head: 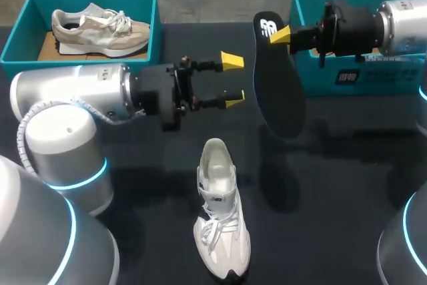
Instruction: Take the shoe out of the shoebox, open the shoe tongue, remove and reinsert the insole, then place the shoe into the shoebox
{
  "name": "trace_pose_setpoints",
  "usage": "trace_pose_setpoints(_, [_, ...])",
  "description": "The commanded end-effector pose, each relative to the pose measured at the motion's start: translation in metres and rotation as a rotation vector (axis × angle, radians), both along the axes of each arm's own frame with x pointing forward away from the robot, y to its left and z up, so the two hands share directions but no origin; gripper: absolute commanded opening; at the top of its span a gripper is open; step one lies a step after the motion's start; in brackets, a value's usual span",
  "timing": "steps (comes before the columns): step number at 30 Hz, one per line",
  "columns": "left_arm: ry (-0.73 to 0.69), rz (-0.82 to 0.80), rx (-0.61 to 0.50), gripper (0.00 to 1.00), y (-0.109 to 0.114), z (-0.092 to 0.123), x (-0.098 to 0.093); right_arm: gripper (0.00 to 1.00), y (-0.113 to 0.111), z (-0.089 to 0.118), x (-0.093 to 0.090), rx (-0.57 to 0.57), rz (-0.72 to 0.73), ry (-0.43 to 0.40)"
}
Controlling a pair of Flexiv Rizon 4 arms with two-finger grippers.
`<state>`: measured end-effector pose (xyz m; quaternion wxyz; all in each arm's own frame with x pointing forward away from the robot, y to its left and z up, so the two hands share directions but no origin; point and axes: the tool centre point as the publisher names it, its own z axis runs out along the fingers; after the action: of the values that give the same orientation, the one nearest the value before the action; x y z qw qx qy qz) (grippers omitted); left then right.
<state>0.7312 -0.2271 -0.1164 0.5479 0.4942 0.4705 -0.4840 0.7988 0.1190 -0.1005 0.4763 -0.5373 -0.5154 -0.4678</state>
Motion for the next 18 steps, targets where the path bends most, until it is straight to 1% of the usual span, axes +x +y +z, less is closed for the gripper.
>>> trace_pose_setpoints(1, [0.002, 0.007, -0.002, 1.0, -0.019, -0.002, 0.0, 0.0, 0.001, 0.0, 0.0, -0.002, 0.0, 0.001])
trace_pose_setpoints(11, [0.009, 0.017, -0.006, 1.0, -0.036, 0.005, 0.0, 0.0, 0.001, 0.0, 0.0, -0.002, 0.0, 0.001])
trace_pose_setpoints(12, [0.007, 0.018, -0.006, 0.95, -0.037, 0.005, 0.0, 0.0, 0.001, 0.0, 0.0, -0.002, 0.0, 0.001])
trace_pose_setpoints(13, [0.006, 0.018, -0.006, 0.87, -0.039, 0.006, 0.0, 0.0, 0.001, 0.0, 0.0, -0.002, 0.0, 0.001])
trace_pose_setpoints(14, [0.006, 0.017, -0.006, 0.83, -0.041, 0.007, 0.0, 0.0, 0.001, 0.0, 0.0, -0.002, 0.0, 0.001])
trace_pose_setpoints(18, [-0.003, 0.02, -0.002, 0.81, -0.049, 0.009, 0.0, 0.0, 0.001, 0.0, 0.0, -0.002, 0.0, 0.001])
